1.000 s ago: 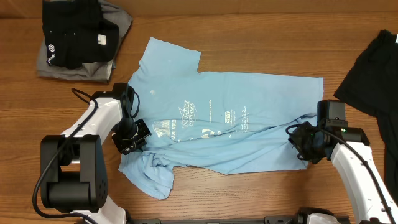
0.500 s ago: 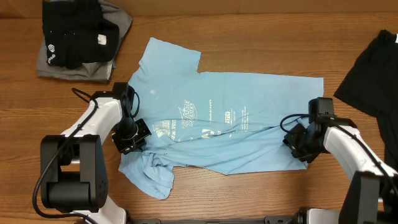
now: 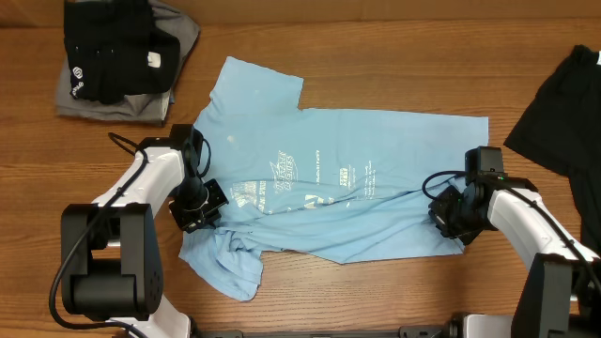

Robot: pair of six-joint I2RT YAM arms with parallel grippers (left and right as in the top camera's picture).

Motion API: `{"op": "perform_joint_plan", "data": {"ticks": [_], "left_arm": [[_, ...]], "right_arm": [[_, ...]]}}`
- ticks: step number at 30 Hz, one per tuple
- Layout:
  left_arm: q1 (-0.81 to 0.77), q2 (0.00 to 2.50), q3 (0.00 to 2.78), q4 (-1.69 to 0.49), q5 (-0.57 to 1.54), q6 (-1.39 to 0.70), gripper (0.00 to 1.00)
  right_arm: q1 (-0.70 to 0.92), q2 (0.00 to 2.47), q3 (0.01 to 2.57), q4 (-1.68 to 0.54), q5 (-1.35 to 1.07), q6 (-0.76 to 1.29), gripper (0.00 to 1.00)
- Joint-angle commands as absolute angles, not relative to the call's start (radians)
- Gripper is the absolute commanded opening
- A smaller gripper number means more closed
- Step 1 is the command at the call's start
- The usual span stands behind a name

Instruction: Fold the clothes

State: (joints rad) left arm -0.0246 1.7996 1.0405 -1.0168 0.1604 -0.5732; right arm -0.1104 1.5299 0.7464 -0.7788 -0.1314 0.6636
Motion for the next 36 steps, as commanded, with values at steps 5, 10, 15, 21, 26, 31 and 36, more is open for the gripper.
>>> {"op": "perform_joint_plan", "data": {"ticks": [5, 10, 15, 21, 26, 31, 36], "left_arm": [[-0.028, 1.791, 1.073, -1.042, 0.157, -0.561, 0.04], [-0.031, 1.732, 1.098, -1.078, 0.157, -0.560, 0.04], [-0.064, 1.598, 1.102, -1.105, 0.146, -0.560, 0.04], [-0.139, 1.422, 1.102, -1.140, 0.146, -0.562, 0.04], [-0.207, 1.271, 1.103, -1.159, 0.146, -0.566, 0.04], [-0.252, 1.115, 1.108, -1.165, 0.125, -0.563, 0.04], [-0.305, 0.972, 1.165, -1.189, 0.070, -0.545, 0.04]], "right_arm": [[-0.113, 1.536, 0.794, -0.833, -0.131, 0.681, 0.04], [-0.113, 1.536, 0.864, -0.922, -0.112, 0.710, 0.04], [-0.113, 1.530, 0.960, -1.047, -0.068, 0.760, 0.04], [-0.113, 1.473, 1.023, -1.151, -0.064, 0.760, 0.04], [-0.114, 1.345, 1.031, -1.218, -0.010, 0.820, 0.04], [-0.114, 1.174, 1.055, -1.258, -0.011, 0.819, 0.04], [-0.114, 1.068, 1.169, -1.329, 0.009, 0.781, 0.04]]}}
